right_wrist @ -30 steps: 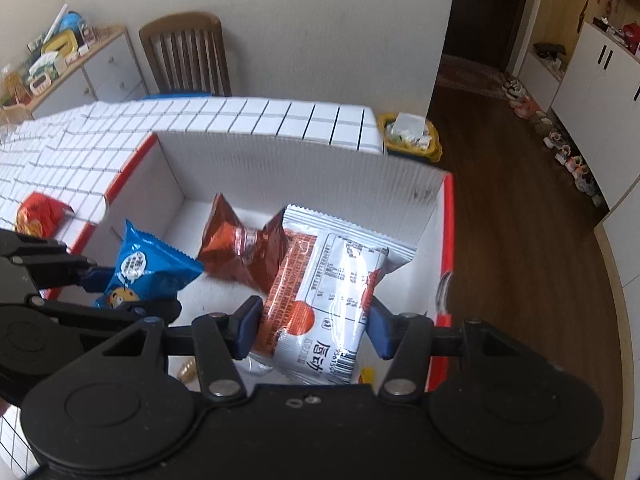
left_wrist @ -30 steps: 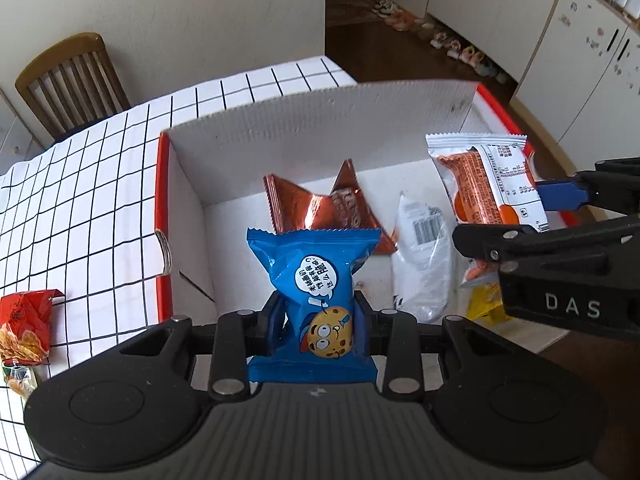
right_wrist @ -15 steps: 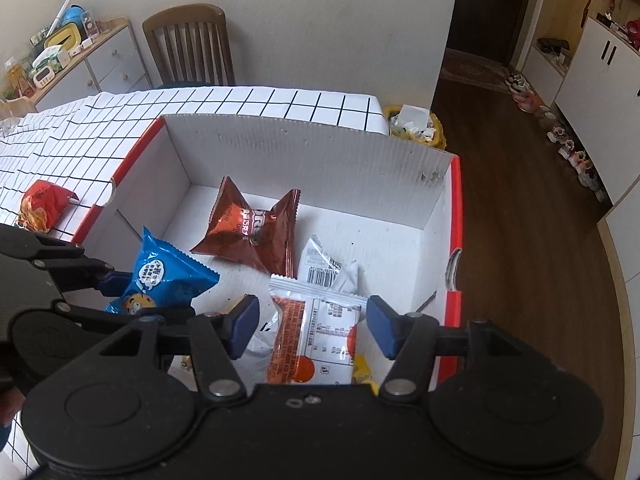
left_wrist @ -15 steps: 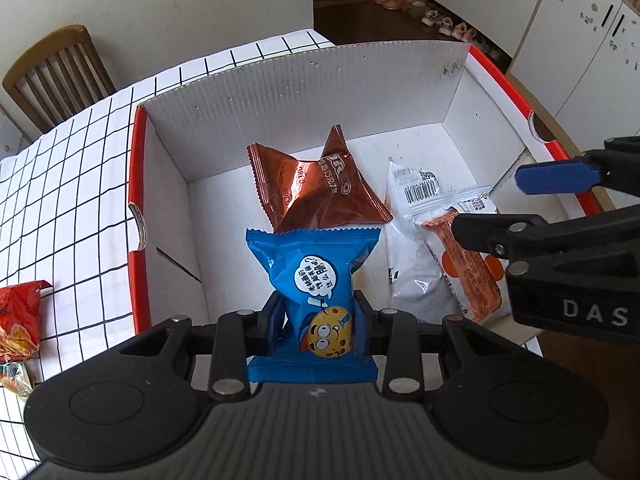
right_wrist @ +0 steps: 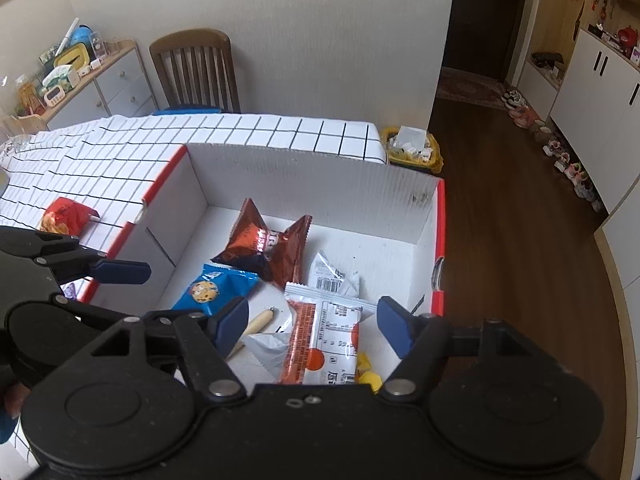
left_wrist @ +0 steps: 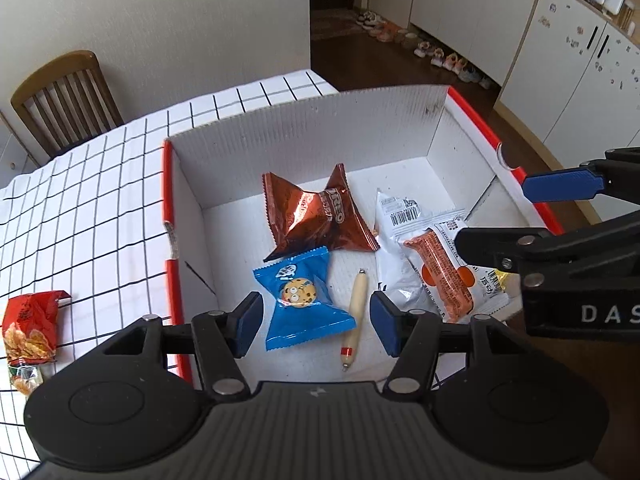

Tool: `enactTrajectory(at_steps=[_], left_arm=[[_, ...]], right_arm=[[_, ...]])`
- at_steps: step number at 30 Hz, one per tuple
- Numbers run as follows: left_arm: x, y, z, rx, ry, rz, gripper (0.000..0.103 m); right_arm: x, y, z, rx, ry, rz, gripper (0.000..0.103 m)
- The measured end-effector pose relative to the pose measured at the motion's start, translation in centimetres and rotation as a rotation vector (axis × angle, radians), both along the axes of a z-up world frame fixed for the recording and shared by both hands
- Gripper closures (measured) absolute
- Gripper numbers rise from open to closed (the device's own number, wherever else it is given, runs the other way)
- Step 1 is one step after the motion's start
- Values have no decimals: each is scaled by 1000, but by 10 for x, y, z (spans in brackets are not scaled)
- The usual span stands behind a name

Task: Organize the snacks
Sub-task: 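Move both tools back over the remaining snacks on the table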

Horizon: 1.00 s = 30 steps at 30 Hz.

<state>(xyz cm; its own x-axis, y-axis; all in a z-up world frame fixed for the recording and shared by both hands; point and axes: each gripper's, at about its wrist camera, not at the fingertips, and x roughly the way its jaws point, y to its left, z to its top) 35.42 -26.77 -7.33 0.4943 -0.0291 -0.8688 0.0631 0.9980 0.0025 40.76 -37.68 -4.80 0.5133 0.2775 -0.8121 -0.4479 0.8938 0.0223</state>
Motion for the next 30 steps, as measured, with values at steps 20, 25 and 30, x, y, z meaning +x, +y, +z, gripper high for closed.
enactTrajectory(at_steps=[20, 25, 30], left_arm=[[-50, 39, 53, -75, -133, 31, 45], [-68, 52, 68, -67, -185, 14, 40], [-87, 70, 79, -87, -230, 15, 33]], right_arm=[[-45, 16, 48, 69, -80, 29, 14], [-58, 25, 60, 90, -110, 37, 7], [-70, 38, 68, 116, -130, 41, 4]])
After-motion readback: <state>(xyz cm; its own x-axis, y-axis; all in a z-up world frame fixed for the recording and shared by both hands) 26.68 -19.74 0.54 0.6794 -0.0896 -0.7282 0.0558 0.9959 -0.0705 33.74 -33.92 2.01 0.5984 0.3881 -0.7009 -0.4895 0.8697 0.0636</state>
